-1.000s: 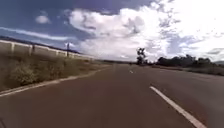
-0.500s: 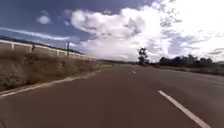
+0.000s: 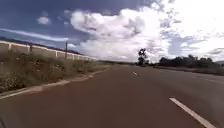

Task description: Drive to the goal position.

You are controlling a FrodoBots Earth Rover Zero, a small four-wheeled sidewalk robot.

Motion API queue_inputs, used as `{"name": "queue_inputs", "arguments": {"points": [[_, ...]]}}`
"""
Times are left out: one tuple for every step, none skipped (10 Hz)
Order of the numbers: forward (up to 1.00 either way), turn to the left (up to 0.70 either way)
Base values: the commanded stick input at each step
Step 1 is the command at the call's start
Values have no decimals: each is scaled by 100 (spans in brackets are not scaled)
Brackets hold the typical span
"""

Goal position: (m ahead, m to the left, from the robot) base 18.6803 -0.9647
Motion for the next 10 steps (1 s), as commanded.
{"name": "queue_inputs", "arguments": {"points": [[100,0],[100,0],[100,0],[100,0],[100,0],[100,0],[100,0],[100,0],[100,0],[100,0]]}}
